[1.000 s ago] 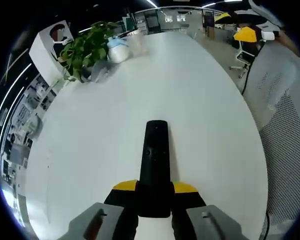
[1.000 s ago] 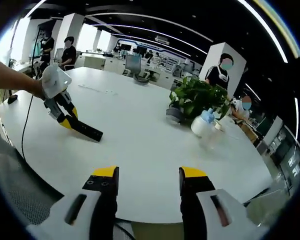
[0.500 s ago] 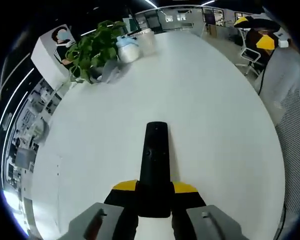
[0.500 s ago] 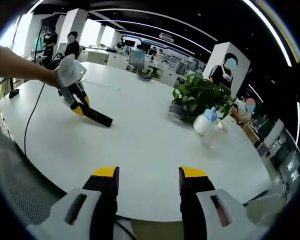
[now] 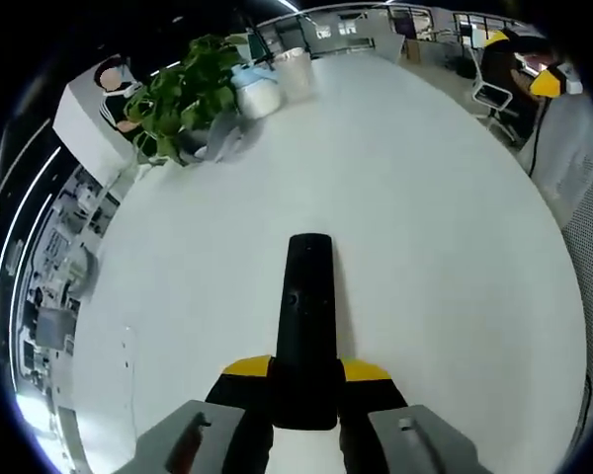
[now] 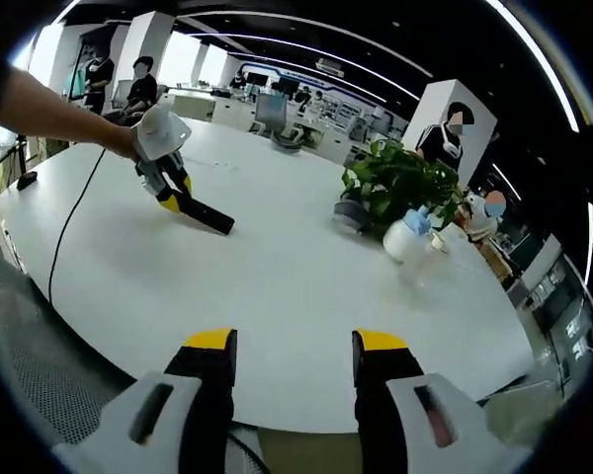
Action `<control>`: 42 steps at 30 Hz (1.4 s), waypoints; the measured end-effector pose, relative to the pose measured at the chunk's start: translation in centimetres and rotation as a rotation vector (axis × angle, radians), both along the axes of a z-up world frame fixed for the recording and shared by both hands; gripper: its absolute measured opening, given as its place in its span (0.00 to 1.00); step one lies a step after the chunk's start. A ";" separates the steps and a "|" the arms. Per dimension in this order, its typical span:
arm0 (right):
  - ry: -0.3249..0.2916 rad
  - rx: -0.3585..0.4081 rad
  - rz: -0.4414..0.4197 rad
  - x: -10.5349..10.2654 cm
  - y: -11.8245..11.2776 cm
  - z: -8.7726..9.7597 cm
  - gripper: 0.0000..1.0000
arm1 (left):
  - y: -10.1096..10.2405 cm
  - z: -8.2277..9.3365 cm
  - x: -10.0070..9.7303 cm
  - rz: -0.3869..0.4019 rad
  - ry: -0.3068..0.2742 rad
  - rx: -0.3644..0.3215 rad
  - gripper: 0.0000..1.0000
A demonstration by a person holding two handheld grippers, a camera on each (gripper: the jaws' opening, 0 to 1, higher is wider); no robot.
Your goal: Press the specified remote control buttons in sequence, fully releasing each button before pressing the next.
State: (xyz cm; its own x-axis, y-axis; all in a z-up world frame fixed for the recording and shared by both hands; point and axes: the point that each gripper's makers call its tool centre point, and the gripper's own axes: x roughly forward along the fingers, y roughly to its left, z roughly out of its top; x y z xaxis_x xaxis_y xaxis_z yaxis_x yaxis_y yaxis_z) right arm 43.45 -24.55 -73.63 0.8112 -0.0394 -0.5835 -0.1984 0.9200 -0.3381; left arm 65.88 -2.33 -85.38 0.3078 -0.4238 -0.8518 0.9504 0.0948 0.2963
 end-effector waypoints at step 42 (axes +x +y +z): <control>0.019 -0.012 -0.001 -0.1 -0.1 -0.4 0.47 | 1.1 -1.4 1.1 0.016 -0.027 0.036 0.21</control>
